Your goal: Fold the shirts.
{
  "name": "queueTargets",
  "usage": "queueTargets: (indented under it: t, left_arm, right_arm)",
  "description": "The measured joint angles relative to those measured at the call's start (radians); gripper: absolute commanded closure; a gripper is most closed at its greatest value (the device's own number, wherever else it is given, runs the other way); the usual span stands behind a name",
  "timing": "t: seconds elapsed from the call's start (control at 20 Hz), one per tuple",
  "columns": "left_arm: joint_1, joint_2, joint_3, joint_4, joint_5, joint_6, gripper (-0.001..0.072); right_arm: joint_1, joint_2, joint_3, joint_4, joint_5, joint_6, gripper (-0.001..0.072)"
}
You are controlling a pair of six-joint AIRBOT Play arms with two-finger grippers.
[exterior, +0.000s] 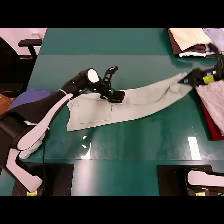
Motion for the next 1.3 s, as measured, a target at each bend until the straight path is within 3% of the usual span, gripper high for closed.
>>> queueTargets:
  t: [0.3, 0.6, 0.8, 1.1, 1.15, 1.2, 1.25, 1.3]
  left_arm:
    - [-0.032, -0.072, 0.050, -0.020, 0.023, -0.012, 0.0681]
    - [-0.021, -0.088, 0.064, -0.025, 0.041, -0.013, 0.0681]
    - [0.077, -0.013, 0.083, 0.021, 0.003, -0.010, 0.0680]
    - [0.359, 0.270, 0.090, 0.224, -0.062, -0.007, 0.0680]
    - [0.407, 0.314, 0.090, 0.246, -0.068, -0.006, 0.0680]
    - [0.451, 0.356, 0.090, 0.262, -0.076, -0.006, 0.0680]
    - [0.492, 0.395, 0.090, 0.271, -0.084, -0.006, 0.0680]
    - [0.531, 0.430, 0.090, 0.282, -0.091, -0.006, 0.0680]
  right_arm:
    - [0.240, 0.067, 0.164, 0.008, -0.019, 0.096, 0.0698]
    - [0.389, 0.076, 0.222, 0.074, -0.097, 0.123, 0.0698]
    - [0.452, 0.074, 0.229, 0.094, -0.135, 0.126, 0.0698]
    - [0.676, -0.037, 0.231, 0.154, -0.253, 0.071, 0.0685]
    - [0.729, -0.074, 0.232, 0.176, -0.293, 0.051, 0.0532]
    - [0.776, -0.111, 0.234, 0.191, -0.327, 0.030, 0.0305]
    - [0.822, -0.151, 0.243, 0.201, -0.359, 0.004, 0.0188]
    - [0.862, -0.192, 0.261, 0.208, -0.380, -0.018, 0.0180]
